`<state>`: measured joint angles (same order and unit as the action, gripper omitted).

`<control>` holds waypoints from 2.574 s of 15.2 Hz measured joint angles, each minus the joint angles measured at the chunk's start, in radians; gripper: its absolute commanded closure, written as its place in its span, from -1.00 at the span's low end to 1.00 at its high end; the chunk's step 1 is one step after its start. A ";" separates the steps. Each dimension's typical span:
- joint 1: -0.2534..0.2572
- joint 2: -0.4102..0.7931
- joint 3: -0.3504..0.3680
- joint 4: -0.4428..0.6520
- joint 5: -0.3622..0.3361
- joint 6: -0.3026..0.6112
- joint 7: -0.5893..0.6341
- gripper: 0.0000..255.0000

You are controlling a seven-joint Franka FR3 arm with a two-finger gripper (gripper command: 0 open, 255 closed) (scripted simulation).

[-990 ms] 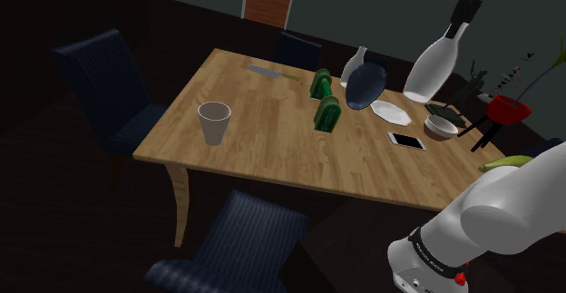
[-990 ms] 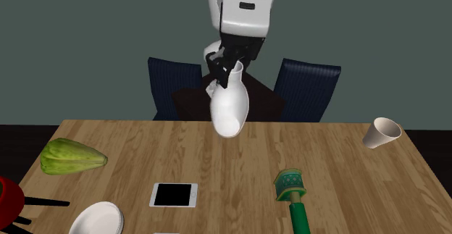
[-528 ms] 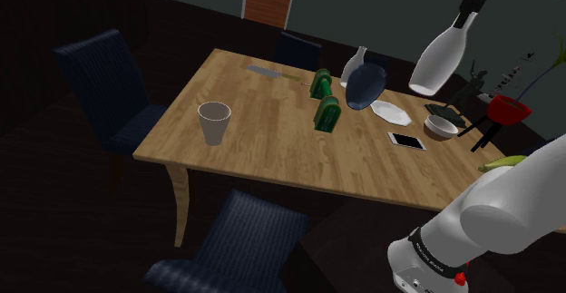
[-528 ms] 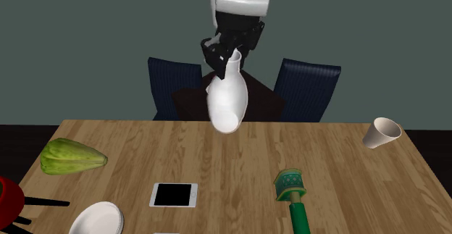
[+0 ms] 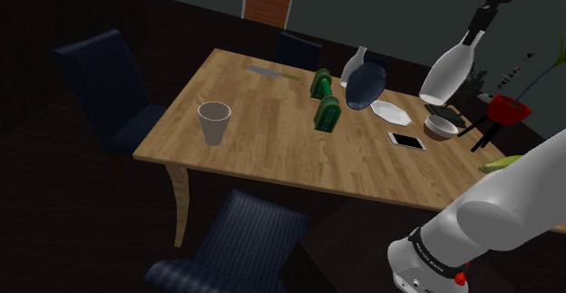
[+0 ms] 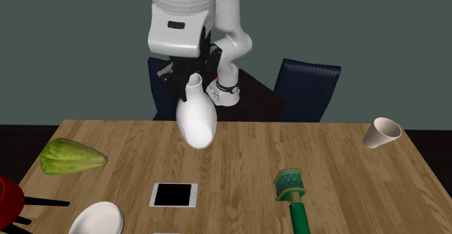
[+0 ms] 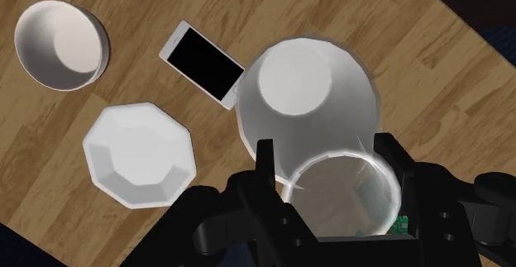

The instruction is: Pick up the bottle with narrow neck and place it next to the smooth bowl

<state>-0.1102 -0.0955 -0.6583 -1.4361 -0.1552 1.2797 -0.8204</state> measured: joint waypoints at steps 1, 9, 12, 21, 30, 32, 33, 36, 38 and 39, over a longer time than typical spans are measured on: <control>-0.011 0.009 -0.017 -0.008 0.003 0.018 -0.027 1.00; -0.127 0.162 -0.148 0.010 0.093 0.137 -0.252 1.00; -0.184 0.237 -0.179 0.028 0.145 0.176 -0.331 1.00; -0.461 0.536 -0.192 0.217 0.359 0.224 -0.563 1.00; -0.517 0.604 -0.179 0.174 0.403 0.323 -0.612 1.00; -0.506 0.600 -0.180 0.140 0.401 0.353 -0.609 1.00; -0.506 0.604 -0.178 0.133 0.403 0.363 -0.610 1.00; -0.488 0.595 -0.179 0.078 0.399 0.407 -0.607 1.00; -0.485 0.598 -0.178 0.053 0.401 0.433 -0.608 1.00; -0.482 0.598 -0.178 0.038 0.402 0.447 -0.609 1.00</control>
<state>-0.5926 0.5022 -0.8358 -1.3978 0.2465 1.7266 -1.4295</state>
